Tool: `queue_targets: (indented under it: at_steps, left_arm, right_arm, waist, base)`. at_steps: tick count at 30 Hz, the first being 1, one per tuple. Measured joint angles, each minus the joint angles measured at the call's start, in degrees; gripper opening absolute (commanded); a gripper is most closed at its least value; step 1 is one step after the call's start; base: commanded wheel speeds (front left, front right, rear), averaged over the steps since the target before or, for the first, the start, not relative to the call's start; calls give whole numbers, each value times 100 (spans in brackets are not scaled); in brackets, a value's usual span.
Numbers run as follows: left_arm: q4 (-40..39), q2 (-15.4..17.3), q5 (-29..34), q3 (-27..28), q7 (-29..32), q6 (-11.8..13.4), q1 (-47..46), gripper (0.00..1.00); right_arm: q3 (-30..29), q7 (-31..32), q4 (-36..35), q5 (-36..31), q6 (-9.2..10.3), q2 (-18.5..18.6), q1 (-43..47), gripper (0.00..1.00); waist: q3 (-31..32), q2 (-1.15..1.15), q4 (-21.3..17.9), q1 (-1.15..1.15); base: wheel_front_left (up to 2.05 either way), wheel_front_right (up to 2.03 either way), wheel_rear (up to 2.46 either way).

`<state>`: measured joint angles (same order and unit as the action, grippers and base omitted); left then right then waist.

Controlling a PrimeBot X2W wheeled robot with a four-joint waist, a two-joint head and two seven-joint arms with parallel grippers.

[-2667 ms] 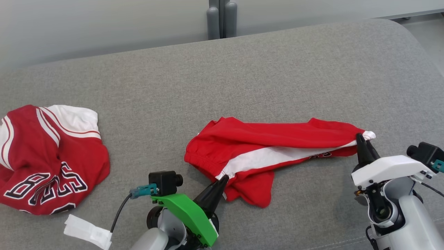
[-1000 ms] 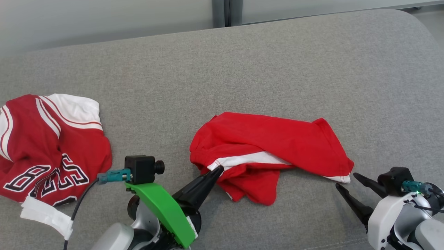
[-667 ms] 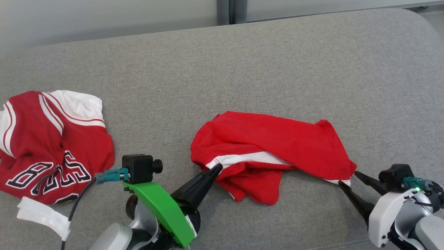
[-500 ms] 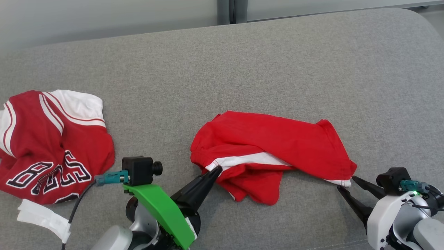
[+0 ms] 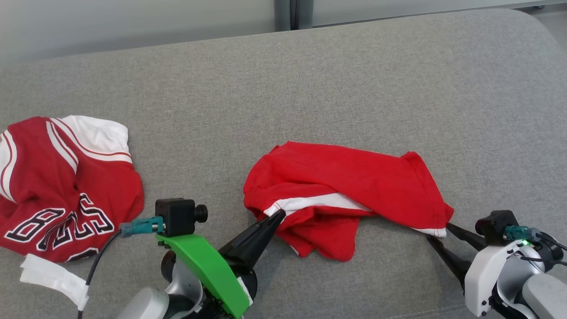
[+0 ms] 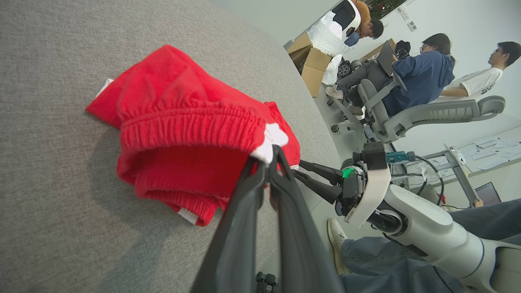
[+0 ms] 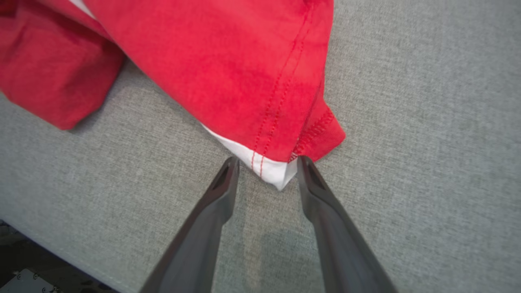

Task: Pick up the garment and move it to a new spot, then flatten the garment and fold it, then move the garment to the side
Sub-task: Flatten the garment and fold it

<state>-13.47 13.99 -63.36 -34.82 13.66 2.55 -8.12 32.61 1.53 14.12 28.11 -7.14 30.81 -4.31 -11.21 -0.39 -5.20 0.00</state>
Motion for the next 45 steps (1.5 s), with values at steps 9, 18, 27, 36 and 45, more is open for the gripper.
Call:
queue_targets:
  at_steps: [9,18,27,36,45]
  left_arm:
    - [-26,0,0,-5,24,8,2,0]
    - [-68,-1,0,-2,24,57,14,0]
    - [-93,-2,0,-1,24,58,14,0]
    - [-53,520,26,620,25,96,-50,0]
    - [-631,1163,-382,1096,578,-74,-575,0]
  right_arm:
    - [102,-24,146,71,0,-7,-27,73]
    - [199,-83,305,226,0,-16,-160,49]
    - [297,-152,381,415,0,-41,-255,0]
    - [92,110,-782,2550,0,-255,-595,0]
    - [-1397,304,-2969,5147,8,318,-1335,0]
  waist:
    - [-32,0,30,0]
    - [-65,0,40,0]
    - [-99,0,31,0]
    - [65,0,-67,0]
    - [384,0,-202,0]
  base:
    - [0,0,0]
    - [0,0,0]
    - [0,0,0]
    - [0,0,0]
    - [0,0,0]
